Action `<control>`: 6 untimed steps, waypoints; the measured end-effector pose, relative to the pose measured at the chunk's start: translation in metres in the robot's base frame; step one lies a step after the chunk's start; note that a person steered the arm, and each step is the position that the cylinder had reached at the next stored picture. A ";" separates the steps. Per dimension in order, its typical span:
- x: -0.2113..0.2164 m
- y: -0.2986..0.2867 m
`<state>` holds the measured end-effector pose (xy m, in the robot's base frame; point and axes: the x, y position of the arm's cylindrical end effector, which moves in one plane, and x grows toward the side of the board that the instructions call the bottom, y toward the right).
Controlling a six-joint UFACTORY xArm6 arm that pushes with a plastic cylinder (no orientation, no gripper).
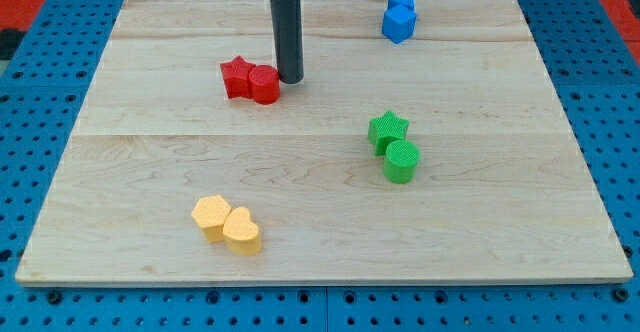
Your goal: Move your arm closer to the red star
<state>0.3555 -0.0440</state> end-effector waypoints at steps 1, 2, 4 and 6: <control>0.019 -0.026; 0.039 -0.053; 0.037 -0.005; 0.013 -0.014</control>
